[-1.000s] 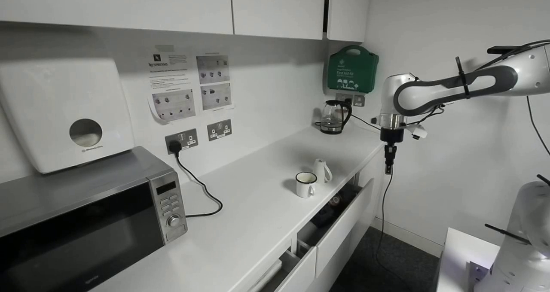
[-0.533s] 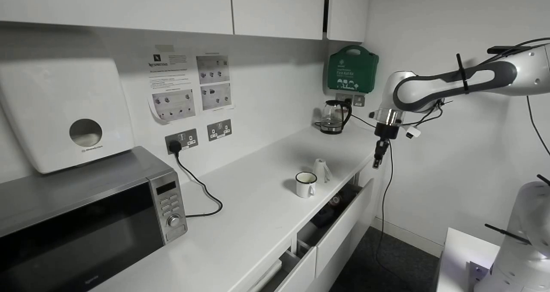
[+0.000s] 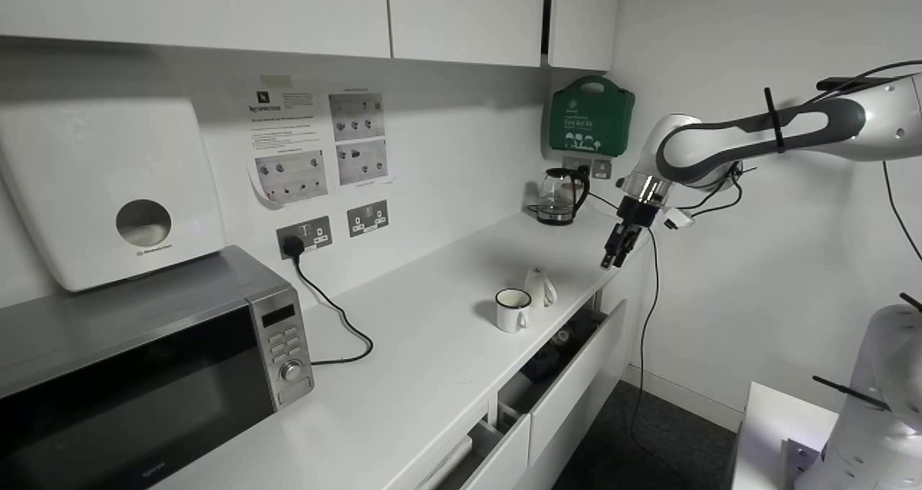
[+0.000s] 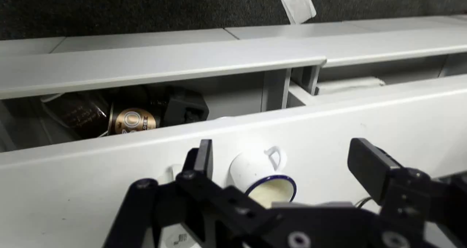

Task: Move the mug on the left to the left

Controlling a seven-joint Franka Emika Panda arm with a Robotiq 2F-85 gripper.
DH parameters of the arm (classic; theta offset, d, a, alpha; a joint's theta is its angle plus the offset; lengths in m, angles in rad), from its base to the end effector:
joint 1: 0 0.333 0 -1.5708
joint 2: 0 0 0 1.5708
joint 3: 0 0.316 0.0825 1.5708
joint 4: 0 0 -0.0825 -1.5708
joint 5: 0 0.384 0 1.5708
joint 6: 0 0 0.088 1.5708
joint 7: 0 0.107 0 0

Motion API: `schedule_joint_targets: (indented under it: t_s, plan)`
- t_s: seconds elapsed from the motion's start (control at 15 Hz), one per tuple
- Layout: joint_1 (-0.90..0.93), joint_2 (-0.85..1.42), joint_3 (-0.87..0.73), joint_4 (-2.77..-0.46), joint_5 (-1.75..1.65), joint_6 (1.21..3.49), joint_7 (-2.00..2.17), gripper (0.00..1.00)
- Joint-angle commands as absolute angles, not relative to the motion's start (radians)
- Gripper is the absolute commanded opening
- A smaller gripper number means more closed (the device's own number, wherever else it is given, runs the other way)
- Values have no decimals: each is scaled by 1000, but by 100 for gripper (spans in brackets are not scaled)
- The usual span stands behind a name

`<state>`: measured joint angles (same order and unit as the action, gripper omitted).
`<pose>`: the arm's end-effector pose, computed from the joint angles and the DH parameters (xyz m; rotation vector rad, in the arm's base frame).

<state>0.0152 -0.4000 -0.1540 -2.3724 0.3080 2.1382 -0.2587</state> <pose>0.4414 -0.0527 0.4915 -2.8294 0.0268 -0.3100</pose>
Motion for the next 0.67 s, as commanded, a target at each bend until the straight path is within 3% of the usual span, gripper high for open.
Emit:
schedule_joint_targets:
  t_s: [0.0,0.33,0.6]
  plan:
    - [9,-381,-90,-2368,337,2300,-98,100]
    - [-2,-338,34,-2364,271,2547,189,100]
    - [-34,-290,139,-2343,154,2608,467,100]
